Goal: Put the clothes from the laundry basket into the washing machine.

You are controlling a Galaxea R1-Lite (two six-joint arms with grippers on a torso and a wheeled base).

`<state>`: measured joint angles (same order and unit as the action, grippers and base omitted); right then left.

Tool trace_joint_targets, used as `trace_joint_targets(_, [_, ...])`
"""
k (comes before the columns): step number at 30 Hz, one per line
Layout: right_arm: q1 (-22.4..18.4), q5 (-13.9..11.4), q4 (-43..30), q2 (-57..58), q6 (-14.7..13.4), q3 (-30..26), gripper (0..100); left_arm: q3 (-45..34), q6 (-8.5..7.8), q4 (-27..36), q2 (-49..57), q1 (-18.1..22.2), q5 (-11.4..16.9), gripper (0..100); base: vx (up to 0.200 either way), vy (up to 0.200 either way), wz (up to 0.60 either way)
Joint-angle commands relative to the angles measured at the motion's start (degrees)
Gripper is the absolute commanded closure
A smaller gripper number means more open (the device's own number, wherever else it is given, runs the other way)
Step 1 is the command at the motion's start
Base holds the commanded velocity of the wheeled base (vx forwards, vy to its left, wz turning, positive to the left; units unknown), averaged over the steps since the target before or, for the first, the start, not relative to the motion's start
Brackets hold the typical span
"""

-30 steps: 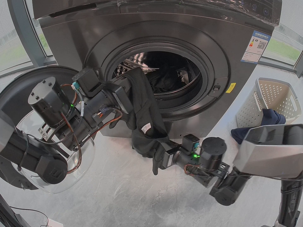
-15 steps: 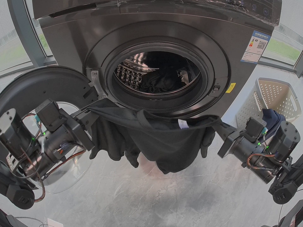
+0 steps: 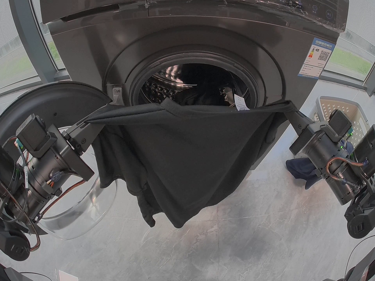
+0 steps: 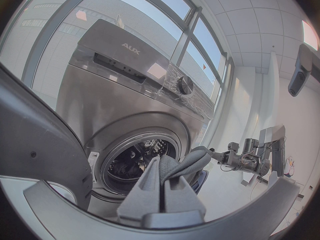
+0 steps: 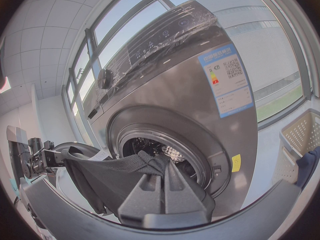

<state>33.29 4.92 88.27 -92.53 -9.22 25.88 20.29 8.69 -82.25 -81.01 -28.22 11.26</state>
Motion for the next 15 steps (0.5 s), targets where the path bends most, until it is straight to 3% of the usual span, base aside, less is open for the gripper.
trace_joint_targets(1, [-0.2,0.1,0.1,0.5,0.0,0.7,100,0.2,0.01,-0.2,-0.5,0.0,0.0,100,0.000,0.000,0.00])
trace_joint_targets(15, [-0.2,0.6,-0.9,3.7,0.3,0.8,100,0.0,0.27,-0.2,-2.2,0.0,0.0,100,0.000,0.000,0.00])
